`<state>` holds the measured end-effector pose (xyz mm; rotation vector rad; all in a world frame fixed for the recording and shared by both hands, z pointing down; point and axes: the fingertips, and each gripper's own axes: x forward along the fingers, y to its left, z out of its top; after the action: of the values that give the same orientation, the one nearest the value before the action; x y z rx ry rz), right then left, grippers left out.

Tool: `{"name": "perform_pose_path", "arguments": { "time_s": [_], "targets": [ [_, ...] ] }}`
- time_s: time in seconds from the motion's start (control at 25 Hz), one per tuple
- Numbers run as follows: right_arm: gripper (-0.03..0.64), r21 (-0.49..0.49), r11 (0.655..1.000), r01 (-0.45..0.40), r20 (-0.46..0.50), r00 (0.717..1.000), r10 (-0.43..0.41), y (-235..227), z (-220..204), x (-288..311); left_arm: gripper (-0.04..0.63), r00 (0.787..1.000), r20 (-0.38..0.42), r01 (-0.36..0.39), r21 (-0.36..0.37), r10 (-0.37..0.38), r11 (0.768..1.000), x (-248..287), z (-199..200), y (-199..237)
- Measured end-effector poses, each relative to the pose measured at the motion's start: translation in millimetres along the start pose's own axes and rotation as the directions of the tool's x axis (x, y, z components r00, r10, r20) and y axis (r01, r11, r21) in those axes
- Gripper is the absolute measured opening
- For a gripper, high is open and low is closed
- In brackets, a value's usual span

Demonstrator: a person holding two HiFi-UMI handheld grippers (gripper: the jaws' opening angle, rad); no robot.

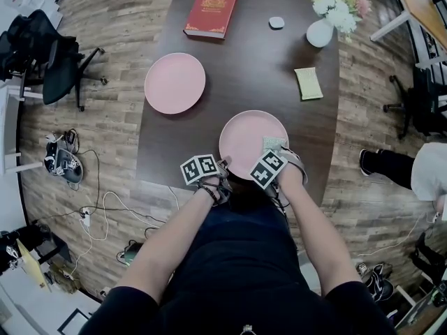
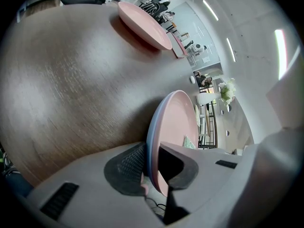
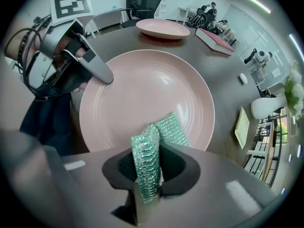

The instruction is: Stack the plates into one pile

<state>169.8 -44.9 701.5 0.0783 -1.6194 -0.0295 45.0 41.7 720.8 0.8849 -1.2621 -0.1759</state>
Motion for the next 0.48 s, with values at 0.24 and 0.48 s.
{"name": "perform_pose_path", "arguments": {
  "time_s": [0.24,0.48],
  "targets": [
    [0.084,0.008,1.000,-0.007,-0.008,1.000,0.007,1.8,-3.7,-2.7,0.049,1.000,0.004,-0.001,0.008,0.001,1.000,1.1,-0.1,-1.1],
    [0.084,0.046,0.998,-0.036,0.008,0.999,0.036,4.2,-4.9,-2.5,0.049,1.000,0.002,-0.002,0.020,0.002,1.000,1.4,0.0,-2.2]
  ]
}}
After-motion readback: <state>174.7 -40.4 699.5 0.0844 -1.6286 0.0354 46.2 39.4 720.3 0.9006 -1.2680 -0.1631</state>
